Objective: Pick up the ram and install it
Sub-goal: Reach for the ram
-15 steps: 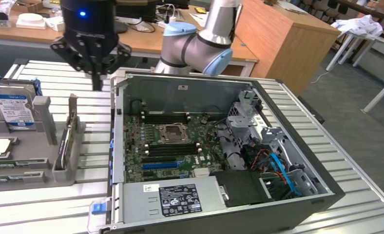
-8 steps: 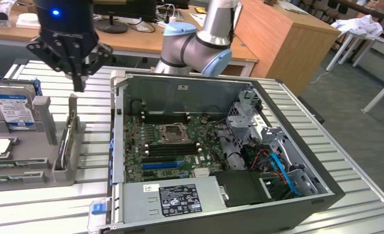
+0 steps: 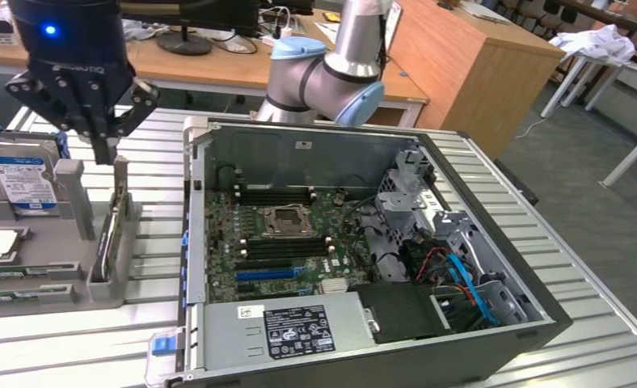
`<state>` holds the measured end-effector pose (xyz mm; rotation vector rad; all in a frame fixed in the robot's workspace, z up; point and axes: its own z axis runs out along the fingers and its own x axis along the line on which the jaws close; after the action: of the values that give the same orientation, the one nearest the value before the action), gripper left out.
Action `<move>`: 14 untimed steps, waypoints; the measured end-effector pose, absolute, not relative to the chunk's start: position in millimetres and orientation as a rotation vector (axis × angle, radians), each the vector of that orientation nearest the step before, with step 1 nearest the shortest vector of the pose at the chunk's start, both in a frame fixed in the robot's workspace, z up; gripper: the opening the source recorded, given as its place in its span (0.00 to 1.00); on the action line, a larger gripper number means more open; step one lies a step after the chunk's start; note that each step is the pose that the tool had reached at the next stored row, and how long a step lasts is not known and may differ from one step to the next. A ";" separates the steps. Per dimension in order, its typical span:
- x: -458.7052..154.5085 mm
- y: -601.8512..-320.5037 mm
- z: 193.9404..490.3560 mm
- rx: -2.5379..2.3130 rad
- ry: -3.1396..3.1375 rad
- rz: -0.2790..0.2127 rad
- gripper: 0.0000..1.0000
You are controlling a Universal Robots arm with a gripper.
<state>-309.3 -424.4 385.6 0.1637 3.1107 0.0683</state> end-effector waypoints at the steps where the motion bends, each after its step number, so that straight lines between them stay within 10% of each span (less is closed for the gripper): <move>1: -311.5 -427.3 385.2 0.164 3.111 0.068 0.10; 14: -353.2 -437.4 381.2 0.165 3.122 0.068 0.10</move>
<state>-353.2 -437.4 381.2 0.1648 3.1220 0.0677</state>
